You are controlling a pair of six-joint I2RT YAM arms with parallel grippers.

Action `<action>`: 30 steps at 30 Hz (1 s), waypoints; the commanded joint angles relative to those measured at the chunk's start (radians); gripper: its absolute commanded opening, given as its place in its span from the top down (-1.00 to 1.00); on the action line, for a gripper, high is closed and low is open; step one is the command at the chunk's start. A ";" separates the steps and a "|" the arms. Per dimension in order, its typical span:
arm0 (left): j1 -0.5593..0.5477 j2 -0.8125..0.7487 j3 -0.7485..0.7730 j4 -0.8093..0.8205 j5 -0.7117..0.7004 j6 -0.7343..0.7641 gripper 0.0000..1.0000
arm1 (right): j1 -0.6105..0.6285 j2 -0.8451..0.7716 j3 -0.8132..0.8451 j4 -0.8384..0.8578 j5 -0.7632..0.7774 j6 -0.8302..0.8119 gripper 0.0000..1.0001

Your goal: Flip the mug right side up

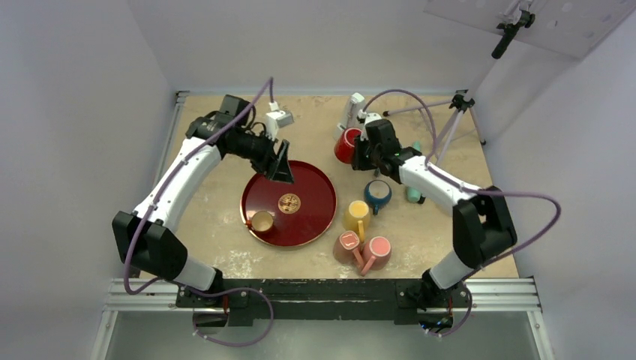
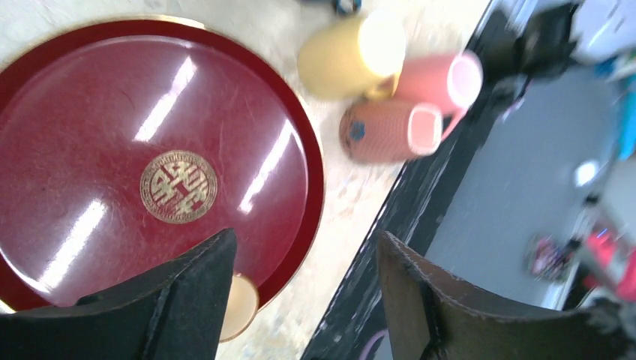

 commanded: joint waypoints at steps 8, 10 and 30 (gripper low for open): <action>0.090 -0.015 0.115 0.498 0.308 -0.638 -0.83 | 0.008 -0.299 -0.041 0.537 -0.612 0.315 1.00; 0.090 0.011 0.124 0.575 0.320 -0.716 -0.87 | 0.009 -0.297 -0.039 0.593 -0.654 0.377 1.00; 0.076 0.070 0.119 0.876 0.387 -0.961 0.86 | 0.064 -0.127 0.010 0.780 -0.808 0.507 1.00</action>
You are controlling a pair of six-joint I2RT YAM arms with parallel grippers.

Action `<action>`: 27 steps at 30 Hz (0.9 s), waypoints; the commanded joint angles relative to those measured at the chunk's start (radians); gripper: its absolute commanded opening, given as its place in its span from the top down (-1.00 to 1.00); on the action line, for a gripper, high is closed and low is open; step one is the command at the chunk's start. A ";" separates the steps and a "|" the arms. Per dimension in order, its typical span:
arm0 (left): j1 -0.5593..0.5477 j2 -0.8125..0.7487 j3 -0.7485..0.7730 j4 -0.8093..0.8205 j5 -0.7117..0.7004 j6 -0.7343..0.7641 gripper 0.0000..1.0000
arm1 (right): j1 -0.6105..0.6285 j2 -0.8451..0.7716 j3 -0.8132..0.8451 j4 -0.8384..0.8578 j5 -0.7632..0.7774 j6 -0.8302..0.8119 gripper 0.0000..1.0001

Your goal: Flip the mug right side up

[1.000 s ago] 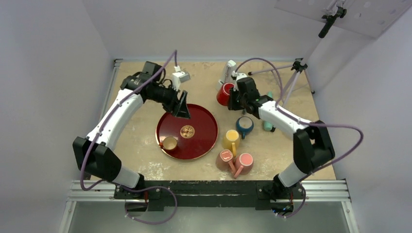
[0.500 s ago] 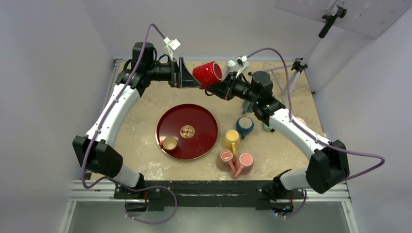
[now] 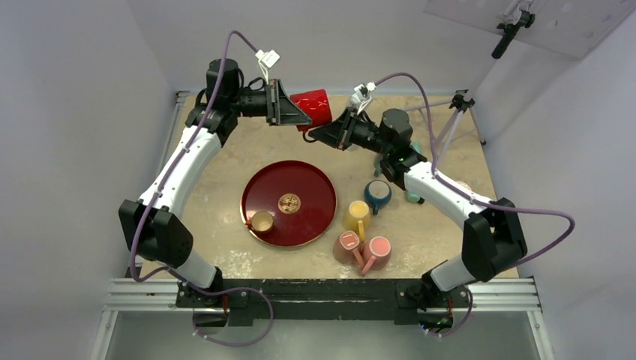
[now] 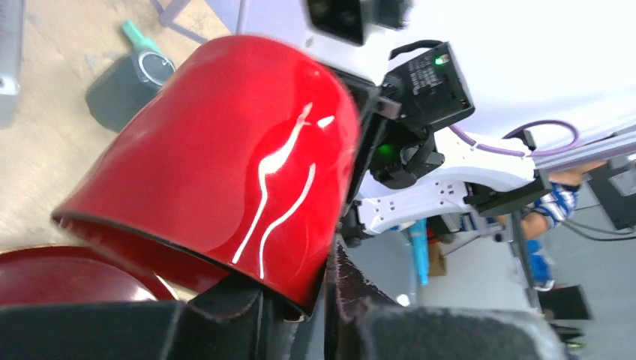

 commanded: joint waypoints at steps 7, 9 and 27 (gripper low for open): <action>-0.009 -0.036 0.024 -0.304 -0.232 0.354 1.00 | 0.032 0.102 0.085 -0.135 -0.033 -0.147 0.34; -0.009 -0.044 0.008 -0.376 -0.366 0.469 1.00 | 0.031 0.134 0.093 -0.221 -0.023 -0.192 0.00; -0.195 0.228 -0.053 -0.726 -1.101 1.069 1.00 | 0.027 0.114 0.250 -0.890 0.635 -0.482 -0.54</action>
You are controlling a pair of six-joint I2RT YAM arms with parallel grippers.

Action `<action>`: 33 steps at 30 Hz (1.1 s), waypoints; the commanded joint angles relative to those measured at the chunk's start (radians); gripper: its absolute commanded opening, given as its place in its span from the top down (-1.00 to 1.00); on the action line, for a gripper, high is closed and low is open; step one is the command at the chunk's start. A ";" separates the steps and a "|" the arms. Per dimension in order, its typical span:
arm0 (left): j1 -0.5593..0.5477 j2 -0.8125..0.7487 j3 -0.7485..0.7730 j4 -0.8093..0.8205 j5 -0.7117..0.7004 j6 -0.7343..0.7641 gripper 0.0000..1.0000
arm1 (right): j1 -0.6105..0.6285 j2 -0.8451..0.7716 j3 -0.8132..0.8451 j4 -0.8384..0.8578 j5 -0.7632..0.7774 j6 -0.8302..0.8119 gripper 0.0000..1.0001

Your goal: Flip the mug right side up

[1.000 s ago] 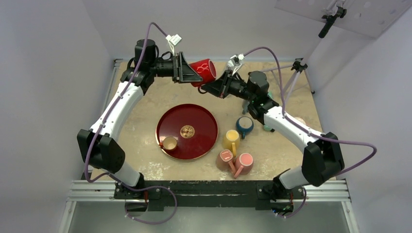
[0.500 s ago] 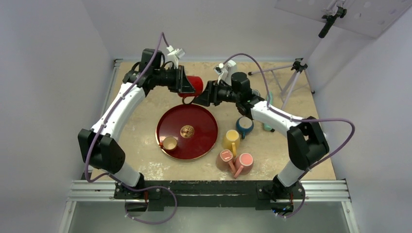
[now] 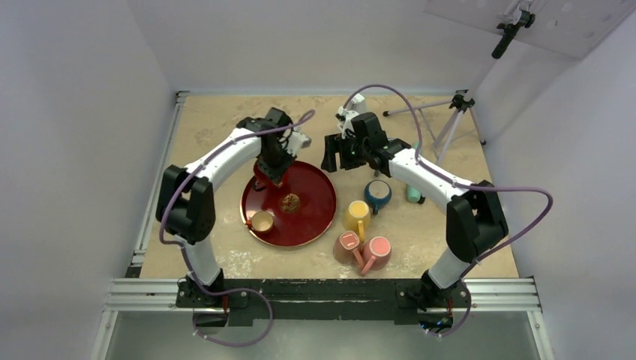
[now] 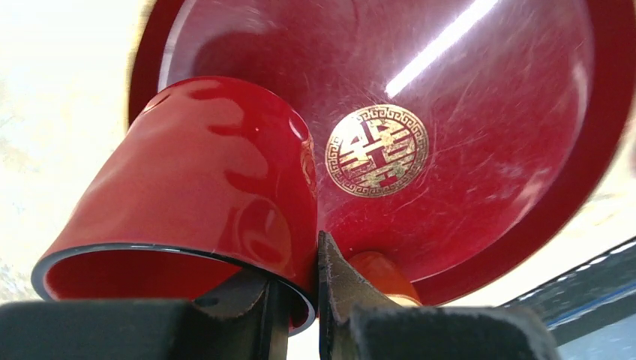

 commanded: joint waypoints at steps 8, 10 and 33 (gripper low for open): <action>-0.061 0.153 0.093 -0.104 -0.267 0.201 1.00 | -0.099 -0.164 0.038 -0.213 0.665 0.046 -0.47; -0.054 0.155 0.084 -0.117 -0.244 0.207 1.00 | -0.138 -0.165 0.002 -0.194 0.676 0.071 -0.42; -0.010 0.050 -0.086 -0.205 -0.122 0.203 0.96 | -0.167 -0.051 -0.124 0.026 0.784 0.221 -0.38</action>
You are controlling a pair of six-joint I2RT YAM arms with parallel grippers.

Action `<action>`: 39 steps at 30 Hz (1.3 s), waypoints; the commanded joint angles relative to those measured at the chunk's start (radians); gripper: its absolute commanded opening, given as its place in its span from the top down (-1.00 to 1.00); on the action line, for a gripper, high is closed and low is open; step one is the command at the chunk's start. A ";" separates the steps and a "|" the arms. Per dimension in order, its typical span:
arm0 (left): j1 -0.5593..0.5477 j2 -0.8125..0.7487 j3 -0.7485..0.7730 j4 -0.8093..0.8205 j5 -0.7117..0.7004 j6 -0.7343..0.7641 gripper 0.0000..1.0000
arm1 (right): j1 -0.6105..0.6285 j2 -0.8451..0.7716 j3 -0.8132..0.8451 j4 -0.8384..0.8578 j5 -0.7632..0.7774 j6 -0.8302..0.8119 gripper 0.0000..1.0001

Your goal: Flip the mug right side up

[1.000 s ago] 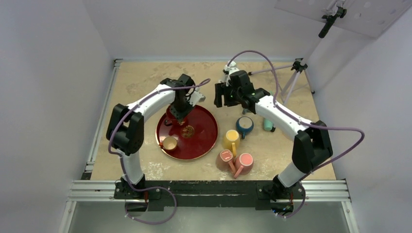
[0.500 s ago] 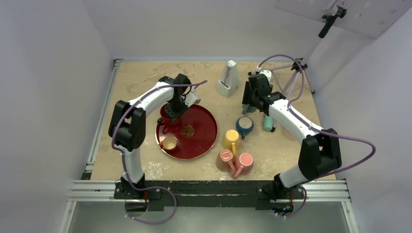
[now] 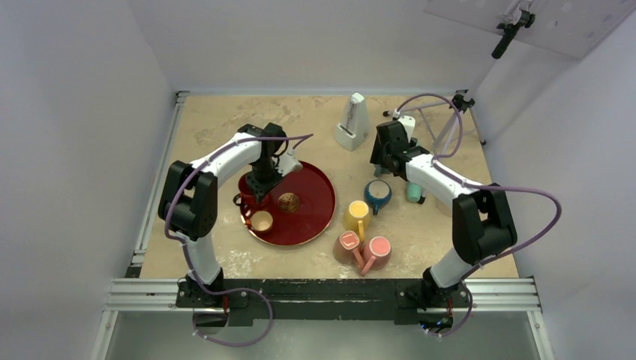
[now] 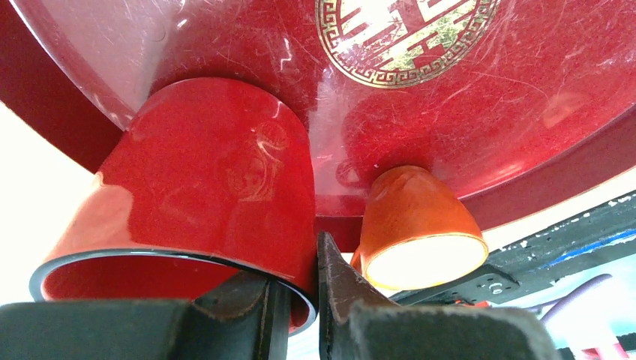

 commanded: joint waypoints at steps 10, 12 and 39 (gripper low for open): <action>0.006 -0.096 0.089 -0.074 0.061 -0.027 0.02 | 0.002 0.119 -0.012 0.127 0.053 0.078 0.17; 0.006 -0.109 0.118 -0.094 0.090 -0.034 0.00 | 0.001 0.126 -0.015 0.127 0.057 0.077 0.48; 0.130 -0.179 0.389 0.595 1.052 -0.870 -0.79 | 0.020 -0.455 -0.094 0.555 -0.773 0.226 1.00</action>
